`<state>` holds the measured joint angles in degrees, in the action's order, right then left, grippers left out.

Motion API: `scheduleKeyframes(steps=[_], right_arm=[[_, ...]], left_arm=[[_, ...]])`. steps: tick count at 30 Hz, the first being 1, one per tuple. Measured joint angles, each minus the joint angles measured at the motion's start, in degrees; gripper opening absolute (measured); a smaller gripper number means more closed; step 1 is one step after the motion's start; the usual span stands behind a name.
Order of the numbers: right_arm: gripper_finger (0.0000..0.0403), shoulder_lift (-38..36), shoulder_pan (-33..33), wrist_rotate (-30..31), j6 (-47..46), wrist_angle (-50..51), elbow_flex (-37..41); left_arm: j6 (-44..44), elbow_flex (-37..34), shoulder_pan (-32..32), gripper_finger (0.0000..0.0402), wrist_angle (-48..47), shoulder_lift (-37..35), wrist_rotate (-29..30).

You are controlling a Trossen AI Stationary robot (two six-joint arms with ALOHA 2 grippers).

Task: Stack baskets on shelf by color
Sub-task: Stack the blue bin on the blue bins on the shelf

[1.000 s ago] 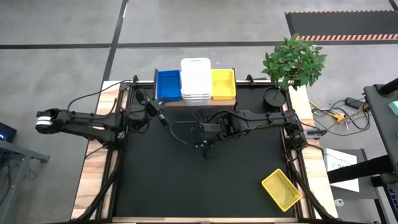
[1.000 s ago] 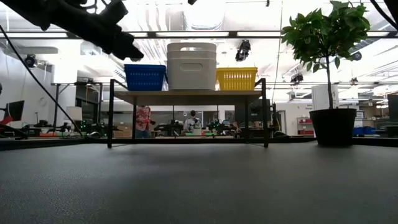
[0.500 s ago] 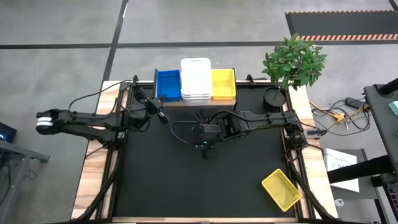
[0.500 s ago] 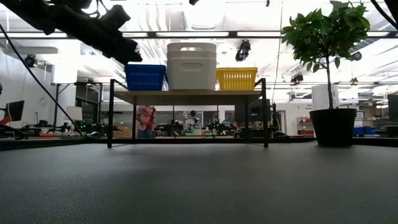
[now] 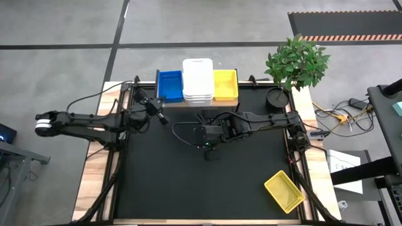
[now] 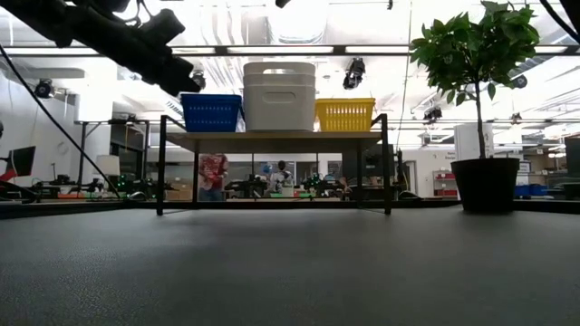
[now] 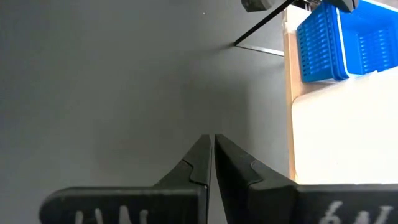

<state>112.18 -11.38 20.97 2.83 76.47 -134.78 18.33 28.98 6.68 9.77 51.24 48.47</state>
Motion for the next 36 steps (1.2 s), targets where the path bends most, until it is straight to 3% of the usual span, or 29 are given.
scheduleKeyframes(steps=[17, 21, 28, 36], right_arm=[[0.0013, 0.0, -0.2, 0.0, -3.6, 3.8, 0.0], [0.0013, 0.0, -0.2, 0.0, -3.8, 4.2, 0.0], [0.0013, 0.0, -0.8, 0.0, -4.0, 4.2, 0.0], [0.0013, 0.0, -1.4, 0.0, -4.5, 4.2, 0.0]], left_arm=[[-3.0, 0.0, -0.6, 0.0000, -1.7, -4.5, -1.9], [-2.8, -1.1, -0.5, 0.0000, 3.9, -1.6, -1.9], [-1.0, -0.1, 0.2, 0.0000, 5.4, 4.1, 0.2], [0.1, 0.0, 0.1, 0.0000, 3.4, 2.7, 1.4]])
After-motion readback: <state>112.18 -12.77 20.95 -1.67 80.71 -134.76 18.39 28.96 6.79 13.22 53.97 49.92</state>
